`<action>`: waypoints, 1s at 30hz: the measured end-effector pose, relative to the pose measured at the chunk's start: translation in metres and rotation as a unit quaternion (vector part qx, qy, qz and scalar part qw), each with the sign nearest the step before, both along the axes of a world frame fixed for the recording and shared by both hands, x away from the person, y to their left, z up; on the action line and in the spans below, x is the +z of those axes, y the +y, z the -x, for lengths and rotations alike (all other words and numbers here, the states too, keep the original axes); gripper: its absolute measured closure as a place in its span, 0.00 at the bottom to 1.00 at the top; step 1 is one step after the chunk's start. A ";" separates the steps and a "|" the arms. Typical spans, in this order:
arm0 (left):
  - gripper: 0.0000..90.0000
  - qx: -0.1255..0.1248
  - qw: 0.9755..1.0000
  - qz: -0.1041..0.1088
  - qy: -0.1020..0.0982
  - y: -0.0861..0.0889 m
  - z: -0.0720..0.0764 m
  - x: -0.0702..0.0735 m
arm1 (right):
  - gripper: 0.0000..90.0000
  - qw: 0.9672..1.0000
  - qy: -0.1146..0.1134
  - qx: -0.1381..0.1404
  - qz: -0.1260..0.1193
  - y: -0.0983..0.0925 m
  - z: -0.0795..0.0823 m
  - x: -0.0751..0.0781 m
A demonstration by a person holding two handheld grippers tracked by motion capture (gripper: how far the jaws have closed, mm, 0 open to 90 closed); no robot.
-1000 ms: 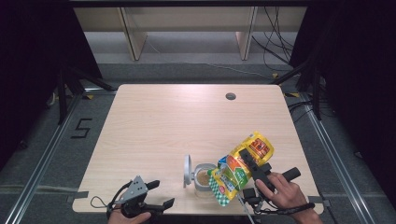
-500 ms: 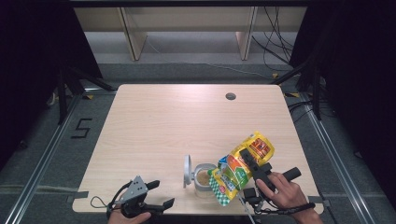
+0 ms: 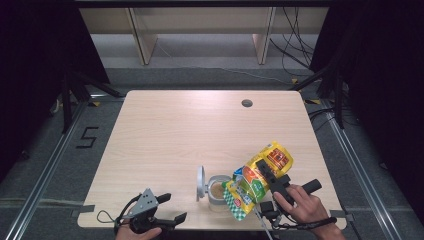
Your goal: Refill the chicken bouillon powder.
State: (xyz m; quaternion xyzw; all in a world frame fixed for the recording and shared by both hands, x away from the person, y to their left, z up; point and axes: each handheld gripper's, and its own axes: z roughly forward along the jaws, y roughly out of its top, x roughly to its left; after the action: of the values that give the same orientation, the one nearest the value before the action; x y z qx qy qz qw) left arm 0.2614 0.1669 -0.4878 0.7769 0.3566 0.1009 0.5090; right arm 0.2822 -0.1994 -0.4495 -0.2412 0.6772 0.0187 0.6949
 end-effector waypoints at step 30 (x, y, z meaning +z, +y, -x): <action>0.18 0.007 1.000 0.018 0.004 -0.002 0.000 -0.002 | 0.52 1.000 -0.020 0.000 0.022 0.003 0.003 0.001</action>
State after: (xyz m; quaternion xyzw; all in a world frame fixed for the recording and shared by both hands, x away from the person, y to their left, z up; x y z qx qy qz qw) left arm 0.2612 0.1650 -0.4893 0.7657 0.3658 0.0950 0.5205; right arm 0.2788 -0.1963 -0.4485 -0.2565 0.6631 -0.0007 0.7032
